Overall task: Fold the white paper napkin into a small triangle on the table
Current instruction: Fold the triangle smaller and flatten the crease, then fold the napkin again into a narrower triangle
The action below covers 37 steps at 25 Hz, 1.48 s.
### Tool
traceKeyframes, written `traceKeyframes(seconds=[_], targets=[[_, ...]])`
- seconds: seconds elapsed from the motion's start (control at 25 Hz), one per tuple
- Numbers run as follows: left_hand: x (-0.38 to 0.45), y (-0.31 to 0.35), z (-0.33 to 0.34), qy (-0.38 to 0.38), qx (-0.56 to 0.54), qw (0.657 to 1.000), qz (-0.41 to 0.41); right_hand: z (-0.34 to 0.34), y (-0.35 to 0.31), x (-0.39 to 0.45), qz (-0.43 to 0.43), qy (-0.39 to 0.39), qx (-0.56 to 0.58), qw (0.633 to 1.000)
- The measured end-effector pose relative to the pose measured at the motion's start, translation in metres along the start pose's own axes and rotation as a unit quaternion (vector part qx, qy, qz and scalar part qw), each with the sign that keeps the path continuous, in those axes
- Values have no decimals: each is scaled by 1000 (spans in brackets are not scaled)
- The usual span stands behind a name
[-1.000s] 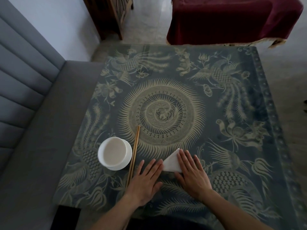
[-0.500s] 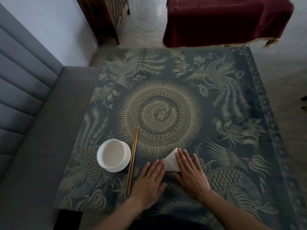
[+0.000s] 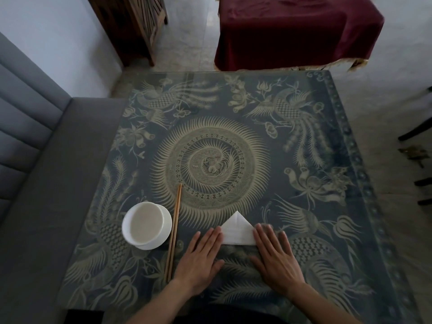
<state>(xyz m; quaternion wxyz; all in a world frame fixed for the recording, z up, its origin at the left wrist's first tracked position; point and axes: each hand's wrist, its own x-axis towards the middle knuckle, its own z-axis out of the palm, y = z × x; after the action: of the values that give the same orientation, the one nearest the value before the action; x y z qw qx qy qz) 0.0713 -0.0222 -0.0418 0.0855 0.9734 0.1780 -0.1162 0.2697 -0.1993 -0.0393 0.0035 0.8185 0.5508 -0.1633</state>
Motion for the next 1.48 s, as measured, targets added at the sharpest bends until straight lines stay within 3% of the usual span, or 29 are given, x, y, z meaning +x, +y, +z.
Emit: traceKeyframes(seconds=[0.36,0.68,0.84,1.08,1.48], targets=[[-14,-5,-1,9,-3,999,-31,1,18,-29,37,4,-3,999],[42,-5,-36,91,-139,982,-88,-2,-1,-1,122,125,69,982],[104,-4,-74,11,-118,992,44,-14,-14,13,179,131,93,971],[156,25,-91,-106,21,984,142,-21,-18,22,238,66,93,965],[170,29,-88,-176,59,974,128,-26,-11,32,230,34,128,964]])
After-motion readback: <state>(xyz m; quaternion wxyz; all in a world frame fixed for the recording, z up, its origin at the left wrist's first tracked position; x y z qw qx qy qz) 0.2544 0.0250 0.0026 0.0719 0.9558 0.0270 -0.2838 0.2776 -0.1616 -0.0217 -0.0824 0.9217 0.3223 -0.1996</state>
